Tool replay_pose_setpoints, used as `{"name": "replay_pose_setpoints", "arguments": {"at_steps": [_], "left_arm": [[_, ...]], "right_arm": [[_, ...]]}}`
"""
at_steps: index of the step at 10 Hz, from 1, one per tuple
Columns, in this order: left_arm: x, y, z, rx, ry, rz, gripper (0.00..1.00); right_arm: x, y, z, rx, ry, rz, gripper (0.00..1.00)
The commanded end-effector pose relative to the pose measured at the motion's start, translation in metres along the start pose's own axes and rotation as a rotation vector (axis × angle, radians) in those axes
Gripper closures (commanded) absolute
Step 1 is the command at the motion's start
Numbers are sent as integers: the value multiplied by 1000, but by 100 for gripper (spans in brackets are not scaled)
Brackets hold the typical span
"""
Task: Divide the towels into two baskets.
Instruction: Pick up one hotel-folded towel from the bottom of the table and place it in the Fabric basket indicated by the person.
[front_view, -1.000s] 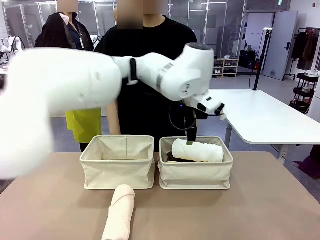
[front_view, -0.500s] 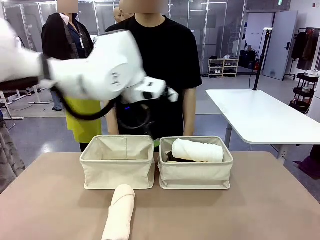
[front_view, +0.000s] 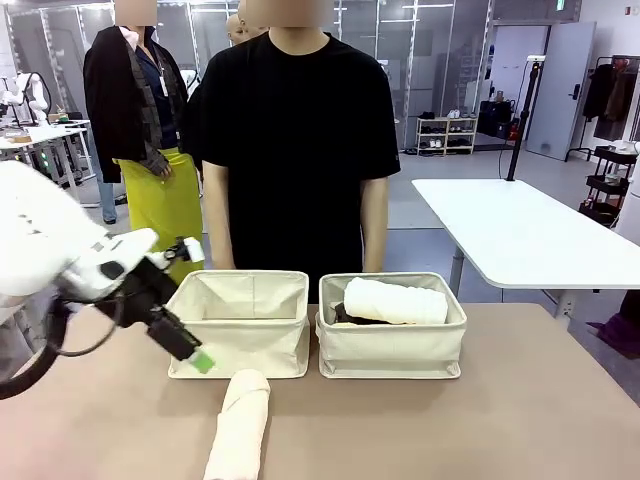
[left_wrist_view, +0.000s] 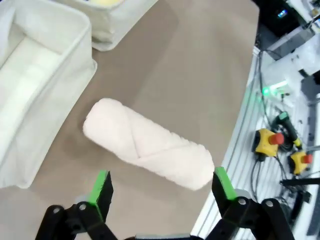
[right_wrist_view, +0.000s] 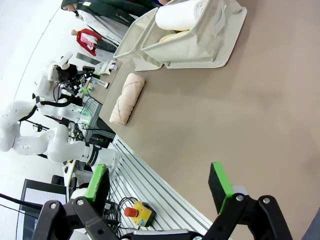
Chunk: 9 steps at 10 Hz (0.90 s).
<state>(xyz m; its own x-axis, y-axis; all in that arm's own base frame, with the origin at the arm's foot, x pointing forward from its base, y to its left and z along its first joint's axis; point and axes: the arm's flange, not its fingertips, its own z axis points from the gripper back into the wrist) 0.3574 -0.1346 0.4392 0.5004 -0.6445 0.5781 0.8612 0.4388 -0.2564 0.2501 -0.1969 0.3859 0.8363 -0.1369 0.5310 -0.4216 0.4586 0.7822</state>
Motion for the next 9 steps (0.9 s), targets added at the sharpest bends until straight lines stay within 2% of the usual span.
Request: {"name": "replay_pose_setpoints", "arguments": {"at_steps": [1, 2, 6, 7, 8, 9], "left_arm": [[-9, 10, -4, 1, 26, 21, 0], [0, 0, 0, 0, 0, 0, 0], [-2, 3, 1, -6, 14, 3, 0], [0, 21, 25, -162, -38, 157, 0], [-17, 35, 50, -210, -54, 244, 0], [-49, 41, 74, -297, -95, 276, 0]], "right_arm": [[-1, 3, 0, 10, -16, 17, 0], [-1, 3, 0, 10, -16, 17, 0], [-1, 3, 0, 10, -16, 17, 0], [-1, 3, 0, 10, -16, 17, 0], [-1, 3, 0, 10, -16, 17, 0], [-1, 3, 0, 10, -16, 17, 0]]}}
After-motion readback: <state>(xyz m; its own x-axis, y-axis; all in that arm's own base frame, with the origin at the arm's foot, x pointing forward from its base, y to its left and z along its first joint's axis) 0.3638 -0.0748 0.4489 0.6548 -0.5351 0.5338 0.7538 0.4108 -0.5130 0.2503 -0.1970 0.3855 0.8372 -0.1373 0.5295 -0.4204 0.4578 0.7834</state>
